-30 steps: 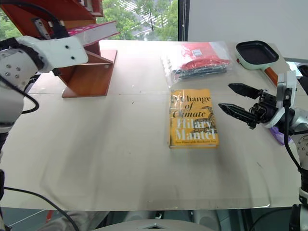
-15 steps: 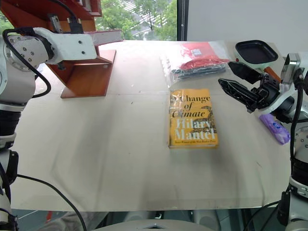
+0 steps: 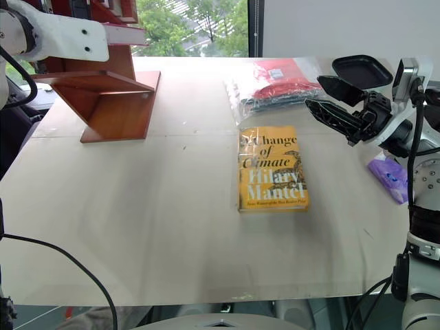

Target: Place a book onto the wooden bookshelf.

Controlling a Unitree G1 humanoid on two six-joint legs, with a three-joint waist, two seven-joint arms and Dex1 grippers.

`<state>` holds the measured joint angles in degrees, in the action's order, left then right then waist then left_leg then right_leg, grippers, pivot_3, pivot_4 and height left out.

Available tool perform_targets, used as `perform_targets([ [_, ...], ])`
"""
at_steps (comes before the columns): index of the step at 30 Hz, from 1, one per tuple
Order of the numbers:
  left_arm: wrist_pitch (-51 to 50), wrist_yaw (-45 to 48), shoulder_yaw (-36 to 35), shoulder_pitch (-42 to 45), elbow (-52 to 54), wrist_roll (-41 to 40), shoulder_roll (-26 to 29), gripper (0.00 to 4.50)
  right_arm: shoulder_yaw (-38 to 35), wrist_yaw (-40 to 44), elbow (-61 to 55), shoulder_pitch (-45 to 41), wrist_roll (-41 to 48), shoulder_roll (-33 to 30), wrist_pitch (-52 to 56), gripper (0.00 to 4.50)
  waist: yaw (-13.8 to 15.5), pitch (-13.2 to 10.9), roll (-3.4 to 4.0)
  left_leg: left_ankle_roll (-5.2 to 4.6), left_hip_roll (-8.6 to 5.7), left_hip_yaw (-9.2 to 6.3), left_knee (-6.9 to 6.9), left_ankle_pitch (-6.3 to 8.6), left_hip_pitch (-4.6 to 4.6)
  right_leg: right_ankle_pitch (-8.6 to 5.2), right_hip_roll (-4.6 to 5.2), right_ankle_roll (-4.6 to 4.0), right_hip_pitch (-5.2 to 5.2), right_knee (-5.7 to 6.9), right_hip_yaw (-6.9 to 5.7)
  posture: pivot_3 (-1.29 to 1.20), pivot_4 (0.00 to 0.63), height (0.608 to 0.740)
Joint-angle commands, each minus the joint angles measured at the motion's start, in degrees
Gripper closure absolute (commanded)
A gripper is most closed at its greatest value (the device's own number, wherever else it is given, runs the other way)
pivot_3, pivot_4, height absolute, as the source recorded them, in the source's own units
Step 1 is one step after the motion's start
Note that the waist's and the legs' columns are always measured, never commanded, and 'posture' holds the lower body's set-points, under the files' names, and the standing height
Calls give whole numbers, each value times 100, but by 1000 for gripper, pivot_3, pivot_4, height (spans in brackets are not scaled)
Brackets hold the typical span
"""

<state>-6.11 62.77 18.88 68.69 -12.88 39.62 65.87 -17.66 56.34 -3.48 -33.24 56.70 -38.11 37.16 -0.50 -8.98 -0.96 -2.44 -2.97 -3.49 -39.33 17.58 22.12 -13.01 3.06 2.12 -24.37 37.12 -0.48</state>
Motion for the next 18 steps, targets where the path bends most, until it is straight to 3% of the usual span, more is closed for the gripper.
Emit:
perform_targets([
  [1,-150,128,-132,-113,-62,285,192,4322,-74,82,-108,-89,9,0,-70,0,-50,0,0,0,0,4,-1,0,-2,0,0,0,-3,-1,2,0,150,720],
  [11,-356,117,-158,-71,-378,295,-160,4322,-180,1,-276,73,20,-5,-34,0,-106,1,-3,0,2,25,-6,0,0,0,-3,0,-31,59,20,0,150,720],
  [12,-358,153,-156,-61,-416,296,-165,3300,-190,-19,-299,89,27,-2,-32,0,-107,1,-3,0,1,25,-7,0,1,0,-3,0,-32,59,19,0,150,720],
  [13,-355,168,-166,-59,-447,287,-167,3086,-199,-34,-318,106,33,-1,-33,0,-112,1,-3,0,1,24,-8,0,2,0,-3,0,-32,60,19,0,150,720],
  [18,-294,70,-260,61,-580,193,-215,542,-233,-53,-365,242,17,-26,-54,0,-88,2,-4,0,1,19,-8,0,6,0,-1,0,-36,62,19,0,150,720],
])
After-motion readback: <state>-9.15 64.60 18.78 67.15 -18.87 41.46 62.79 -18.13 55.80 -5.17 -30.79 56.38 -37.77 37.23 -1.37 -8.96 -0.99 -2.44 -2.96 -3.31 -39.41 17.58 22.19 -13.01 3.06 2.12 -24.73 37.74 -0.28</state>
